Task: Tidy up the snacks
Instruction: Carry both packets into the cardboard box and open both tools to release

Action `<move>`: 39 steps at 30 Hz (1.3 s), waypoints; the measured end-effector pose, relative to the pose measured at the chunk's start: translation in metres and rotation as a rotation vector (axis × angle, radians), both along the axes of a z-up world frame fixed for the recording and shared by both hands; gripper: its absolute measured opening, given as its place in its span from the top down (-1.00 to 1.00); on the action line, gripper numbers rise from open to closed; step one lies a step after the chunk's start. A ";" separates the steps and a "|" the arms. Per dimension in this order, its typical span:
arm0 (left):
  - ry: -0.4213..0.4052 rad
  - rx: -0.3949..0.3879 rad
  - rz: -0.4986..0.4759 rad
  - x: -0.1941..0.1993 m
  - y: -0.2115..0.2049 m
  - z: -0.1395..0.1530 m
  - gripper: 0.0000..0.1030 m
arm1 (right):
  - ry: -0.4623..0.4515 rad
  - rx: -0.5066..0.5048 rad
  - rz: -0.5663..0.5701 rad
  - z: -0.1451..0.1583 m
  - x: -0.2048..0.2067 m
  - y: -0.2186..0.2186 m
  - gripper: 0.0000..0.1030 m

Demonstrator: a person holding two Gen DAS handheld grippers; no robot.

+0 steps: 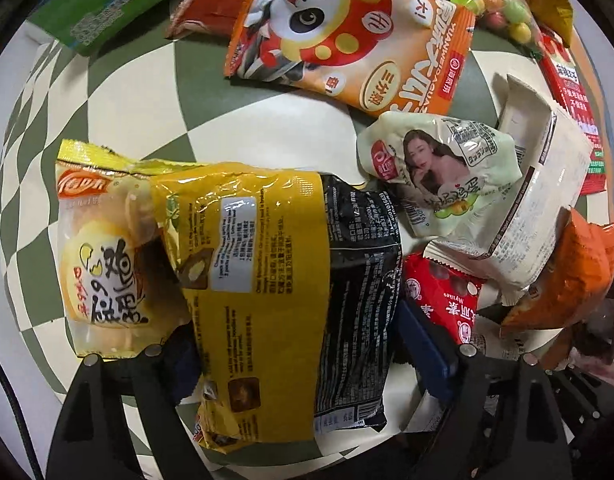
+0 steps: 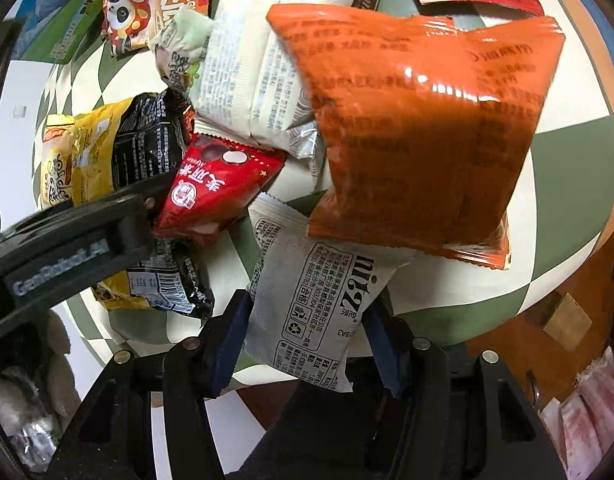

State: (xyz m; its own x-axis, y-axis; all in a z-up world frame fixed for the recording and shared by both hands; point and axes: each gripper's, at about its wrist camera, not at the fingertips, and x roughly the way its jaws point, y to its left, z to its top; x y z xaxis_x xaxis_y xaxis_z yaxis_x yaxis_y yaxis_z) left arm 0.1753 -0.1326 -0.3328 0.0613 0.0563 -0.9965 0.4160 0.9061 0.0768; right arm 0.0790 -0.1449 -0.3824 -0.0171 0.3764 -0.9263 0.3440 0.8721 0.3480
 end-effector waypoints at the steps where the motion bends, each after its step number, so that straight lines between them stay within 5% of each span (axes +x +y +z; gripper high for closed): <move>1: -0.005 -0.002 0.010 -0.004 0.005 0.002 -0.69 | -0.002 -0.003 0.007 0.000 0.000 0.003 -0.15; 5: -0.011 -0.006 0.117 -0.023 0.050 0.015 -0.67 | -0.023 -0.024 0.062 0.008 -0.006 0.006 -0.15; 10: 0.083 -0.071 0.307 -0.036 0.084 -0.001 -0.68 | -0.075 -0.071 0.162 0.017 -0.002 0.029 -0.15; 14: 0.122 -0.051 0.299 -0.033 0.076 -0.024 -0.71 | -0.115 -0.111 0.231 0.014 0.008 0.045 -0.21; 18: 0.077 -0.027 0.269 -0.029 0.062 -0.033 -0.65 | -0.092 -0.112 0.221 0.006 0.015 0.050 -0.21; 28: 0.016 -0.088 0.248 -0.059 0.063 -0.012 -0.51 | -0.143 -0.107 0.223 0.028 0.004 0.037 0.06; 33: 0.011 -0.131 0.291 -0.060 0.117 0.028 -0.51 | -0.187 -0.087 0.244 0.049 -0.001 0.044 0.08; 39: -0.037 -0.198 0.342 -0.056 0.144 0.038 -0.51 | -0.285 -0.023 0.262 0.101 -0.012 0.030 0.08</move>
State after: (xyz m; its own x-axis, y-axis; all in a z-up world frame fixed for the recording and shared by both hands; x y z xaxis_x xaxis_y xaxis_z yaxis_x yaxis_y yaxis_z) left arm 0.1193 0.0117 -0.2944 0.1086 -0.1137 -0.9876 0.0877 0.9907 -0.1044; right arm 0.0668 -0.1151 -0.2817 0.1491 0.3726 -0.9159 0.0005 0.9263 0.3769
